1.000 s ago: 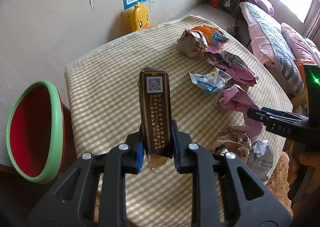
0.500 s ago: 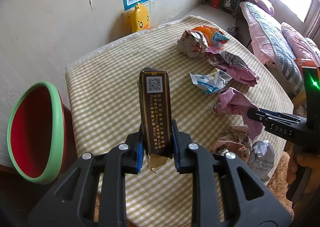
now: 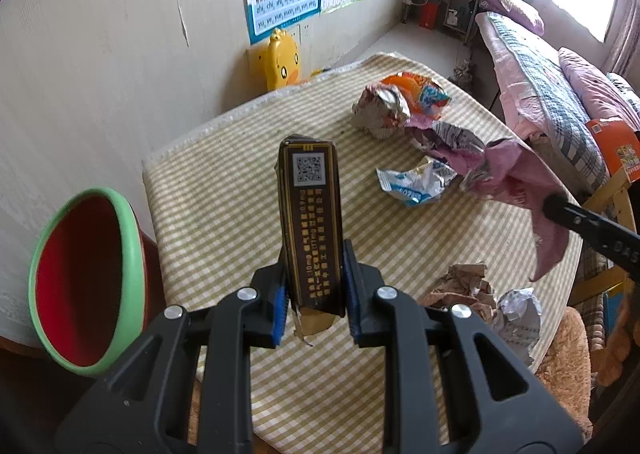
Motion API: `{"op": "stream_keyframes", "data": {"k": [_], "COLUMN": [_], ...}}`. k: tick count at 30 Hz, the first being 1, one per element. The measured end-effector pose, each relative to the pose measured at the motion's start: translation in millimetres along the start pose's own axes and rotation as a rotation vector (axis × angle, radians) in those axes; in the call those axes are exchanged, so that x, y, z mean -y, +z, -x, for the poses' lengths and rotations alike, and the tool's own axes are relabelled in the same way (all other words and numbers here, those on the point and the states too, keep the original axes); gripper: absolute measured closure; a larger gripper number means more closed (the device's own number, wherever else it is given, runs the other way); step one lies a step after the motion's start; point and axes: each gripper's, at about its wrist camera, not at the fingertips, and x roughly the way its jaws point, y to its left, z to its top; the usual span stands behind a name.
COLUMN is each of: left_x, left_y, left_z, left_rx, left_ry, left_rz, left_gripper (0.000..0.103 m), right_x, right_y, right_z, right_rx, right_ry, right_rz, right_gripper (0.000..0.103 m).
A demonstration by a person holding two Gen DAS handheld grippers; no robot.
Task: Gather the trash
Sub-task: 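Carry the brown box and pink bag to the red bin with both tools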
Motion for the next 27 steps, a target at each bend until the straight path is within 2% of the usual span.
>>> {"op": "stream_keyframes", "data": {"k": [11, 27], "left_x": [-9, -34], "left_y": [13, 15], "left_z": [33, 46], "left_rx": [0.096, 0.134], "left_ry": [0.019, 0.019], "left_rz": [0.008, 0.075], "left_gripper": [0.081, 0.081], "right_x": [-30, -56], "right_y": [9, 10], "right_z": [37, 40], "right_rx": [0.105, 0.106], "right_ry": [0.014, 0.024], "right_rz": [0.035, 0.075], "right_gripper": [0.072, 0.072]}}
